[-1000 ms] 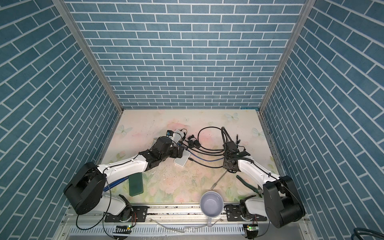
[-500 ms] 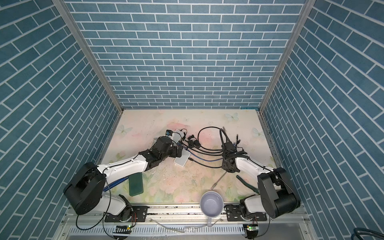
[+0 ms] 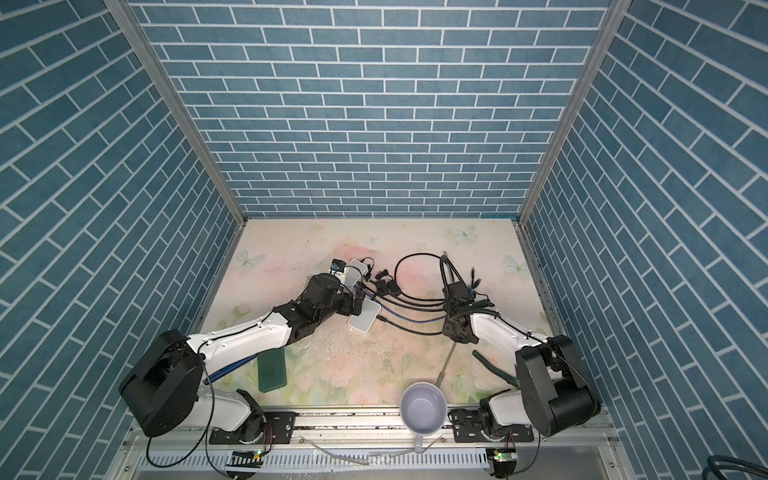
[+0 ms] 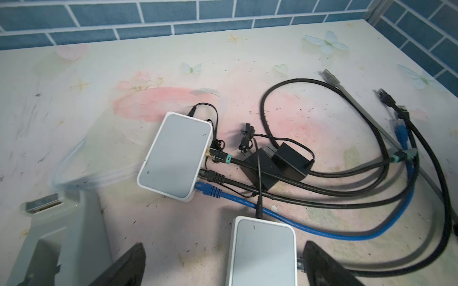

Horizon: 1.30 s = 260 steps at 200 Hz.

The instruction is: Insert the plug into the switch port

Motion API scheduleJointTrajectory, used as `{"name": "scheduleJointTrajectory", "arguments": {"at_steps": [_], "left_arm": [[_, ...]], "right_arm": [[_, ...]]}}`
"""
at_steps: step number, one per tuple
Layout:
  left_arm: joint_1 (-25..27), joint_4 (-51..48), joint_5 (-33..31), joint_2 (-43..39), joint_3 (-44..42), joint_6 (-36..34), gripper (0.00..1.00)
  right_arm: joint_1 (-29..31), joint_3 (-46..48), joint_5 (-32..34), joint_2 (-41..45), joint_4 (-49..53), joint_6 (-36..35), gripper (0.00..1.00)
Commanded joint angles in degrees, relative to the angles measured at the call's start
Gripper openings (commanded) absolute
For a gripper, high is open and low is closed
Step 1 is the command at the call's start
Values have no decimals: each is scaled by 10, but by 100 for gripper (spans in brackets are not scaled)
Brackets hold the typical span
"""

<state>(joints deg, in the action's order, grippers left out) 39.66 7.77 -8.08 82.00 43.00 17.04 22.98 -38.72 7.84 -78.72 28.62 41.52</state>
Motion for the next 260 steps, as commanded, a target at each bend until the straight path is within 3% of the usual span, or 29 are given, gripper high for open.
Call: {"name": "scheduleJointTrajectory", "arguments": {"at_steps": [1,49,112,163,205,260], "left_arm": [[5,17,51,15,9,-39,100],[42,-38,74,60,69,-112,99],[89,-21,168,80,88,-193,97],[117,-27,204,94,105,-197,96],[142,-30,206,135,136,-197,96],[177,-47,149,178,168,-205,98]], "right_arm": [[3,-37,8,28,19,57,1],[2,-74,49,58,26,100,0],[2,-101,94,47,11,173,0],[2,-124,115,25,-2,212,0],[2,-137,126,16,-15,224,0],[2,-140,138,9,-25,226,0]]}}
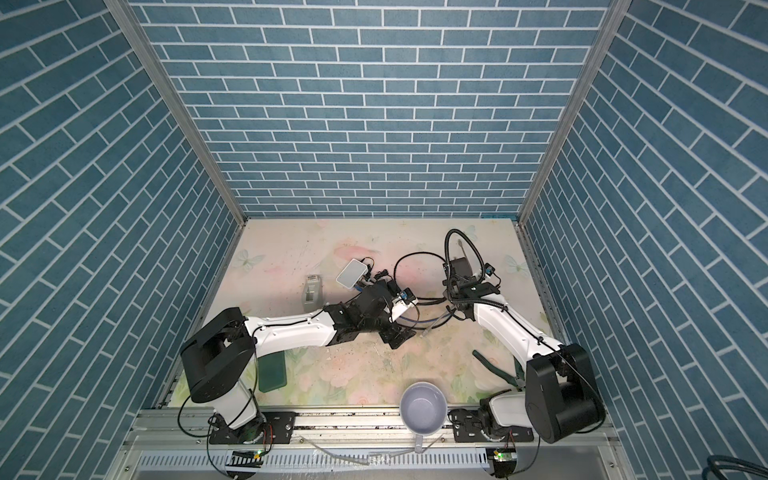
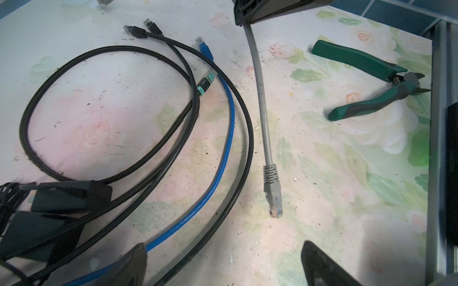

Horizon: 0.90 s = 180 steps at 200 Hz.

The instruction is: Insert the plug into the switch port

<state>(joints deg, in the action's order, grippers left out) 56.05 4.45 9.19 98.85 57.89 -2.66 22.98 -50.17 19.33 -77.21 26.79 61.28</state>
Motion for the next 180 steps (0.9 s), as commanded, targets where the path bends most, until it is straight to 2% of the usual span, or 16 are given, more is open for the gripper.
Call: {"name": "scheduleJointTrajectory", "arguments": {"at_steps": [1,59,138,180], "left_arm": [[14,-14,-24,10,20,-8,98],[46,9,-104,42,29,17,100],[69,26,-148,89,66,27,100],[77,25,-172,112,84,25,87]], "right_arm": [[2,-26,23,-6,-7,29,0],[3,-15,24,4,-17,32,0],[2,-10,24,15,-22,35,0],[2,-4,23,28,-22,36,0]]}}
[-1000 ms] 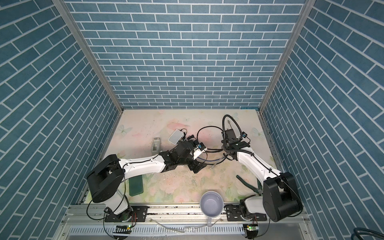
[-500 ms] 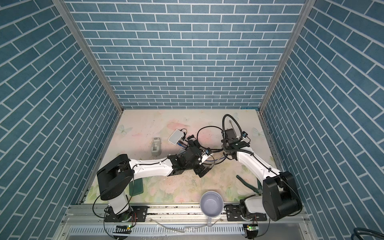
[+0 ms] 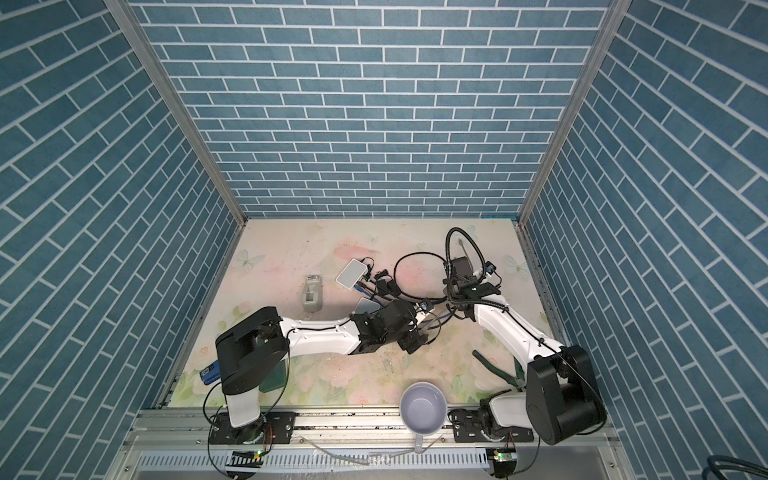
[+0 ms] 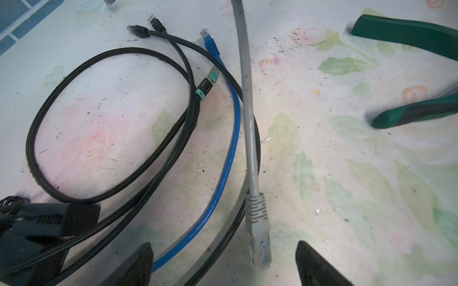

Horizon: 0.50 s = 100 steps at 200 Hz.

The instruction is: Insert the plug into the switch port

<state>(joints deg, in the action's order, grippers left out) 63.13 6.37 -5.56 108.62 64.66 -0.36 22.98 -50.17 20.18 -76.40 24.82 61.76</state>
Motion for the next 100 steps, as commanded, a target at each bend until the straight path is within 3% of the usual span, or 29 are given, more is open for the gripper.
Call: {"name": "scheduleJointTrajectory", "arguments": {"at_steps": [1,85,100], "left_arm": [[7,6,-25,14,16,1,86],[10,-5,-32,39,37,-9,61],[10,-7,-33,41,39,-10,52]], "right_arm": [[2,-4,15,21,-2,31,0],[2,9,8,39,-5,34,0],[2,10,6,39,-7,34,0]]}}
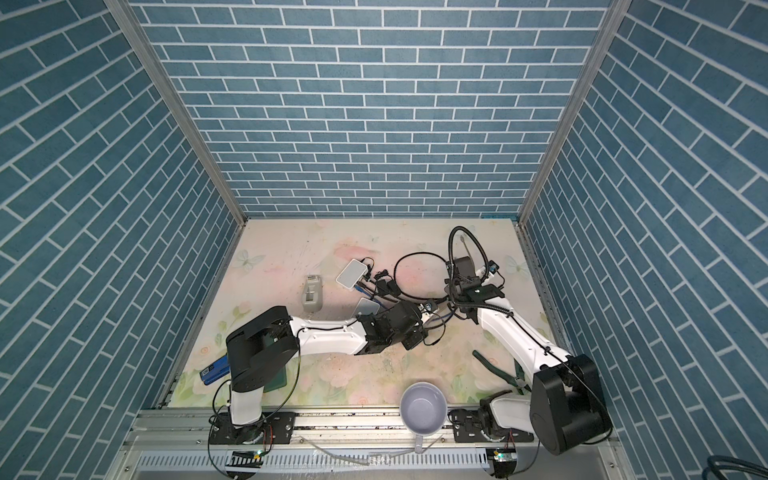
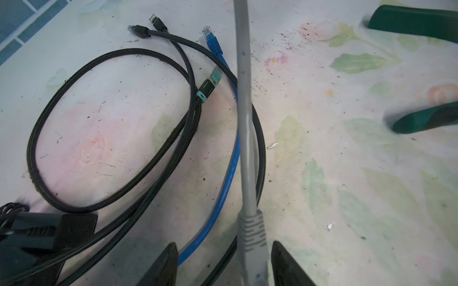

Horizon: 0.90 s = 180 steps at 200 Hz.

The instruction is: Insert the plug into the switch port

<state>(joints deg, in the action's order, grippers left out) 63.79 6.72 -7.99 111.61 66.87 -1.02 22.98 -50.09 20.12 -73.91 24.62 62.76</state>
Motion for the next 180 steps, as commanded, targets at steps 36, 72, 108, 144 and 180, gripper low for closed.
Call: {"name": "scheduleJointTrajectory", "arguments": {"at_steps": [36,72,108,144,180], "left_arm": [[4,-3,-13,8,14,-11,46],[4,12,-15,-7,-1,-32,31],[3,33,9,-38,-31,-58,30],[-4,43,32,-69,-60,-77,31],[-28,68,84,-92,-91,-71,29]], "right_arm": [[2,12,4,17,-7,25,0],[1,18,-2,16,-10,23,0],[1,27,-13,13,-18,6,0],[1,42,-51,7,-38,-35,0],[1,62,-86,7,-58,-67,0]]}}
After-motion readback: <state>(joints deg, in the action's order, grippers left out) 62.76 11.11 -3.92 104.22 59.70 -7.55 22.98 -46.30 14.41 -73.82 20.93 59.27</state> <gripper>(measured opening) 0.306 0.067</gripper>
